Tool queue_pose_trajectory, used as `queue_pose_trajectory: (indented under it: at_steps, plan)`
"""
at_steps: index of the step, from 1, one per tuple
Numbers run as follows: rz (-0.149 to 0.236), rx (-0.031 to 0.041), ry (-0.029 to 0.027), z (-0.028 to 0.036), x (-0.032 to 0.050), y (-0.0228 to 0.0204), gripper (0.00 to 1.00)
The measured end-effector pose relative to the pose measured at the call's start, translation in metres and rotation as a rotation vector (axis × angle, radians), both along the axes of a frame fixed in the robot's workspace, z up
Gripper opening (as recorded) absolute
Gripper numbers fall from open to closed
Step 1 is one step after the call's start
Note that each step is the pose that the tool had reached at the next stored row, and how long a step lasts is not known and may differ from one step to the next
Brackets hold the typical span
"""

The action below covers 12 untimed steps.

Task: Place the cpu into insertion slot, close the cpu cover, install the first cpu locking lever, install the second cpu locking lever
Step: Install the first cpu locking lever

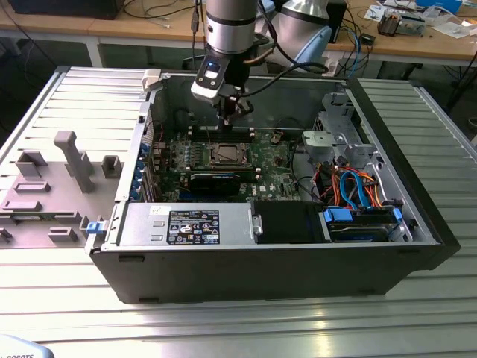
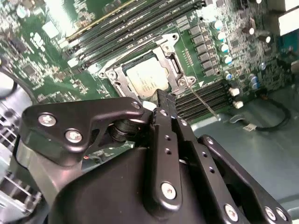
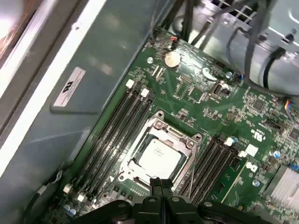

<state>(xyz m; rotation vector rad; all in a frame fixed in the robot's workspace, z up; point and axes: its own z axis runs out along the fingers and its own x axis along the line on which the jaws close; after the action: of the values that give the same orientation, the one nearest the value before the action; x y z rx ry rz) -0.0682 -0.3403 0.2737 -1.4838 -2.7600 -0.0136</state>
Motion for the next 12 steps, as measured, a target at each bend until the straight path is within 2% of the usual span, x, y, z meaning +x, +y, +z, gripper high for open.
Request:
queue_pose_trajectory:
  at_steps: [1, 3, 5, 8, 11, 12]
  plan:
    - [0.065, -0.0001, -0.0009, 0.0, 0.0, 0.0, 0.11]
    - [0.124, -0.0002, -0.0013, -0.0001, -0.0002, 0.0, 0.11]
    - [0.134, 0.0001, -0.0015, -0.0002, -0.0021, 0.0, 0.11]
    - [0.137, -0.0002, -0.0024, -0.0001, -0.0143, 0.0, 0.11]
    - [0.143, -0.0001, -0.0027, -0.0002, -0.0199, 0.0, 0.11]
    - [0.163, -0.0003, -0.0026, -0.0001, -0.02, 0.0, 0.11]
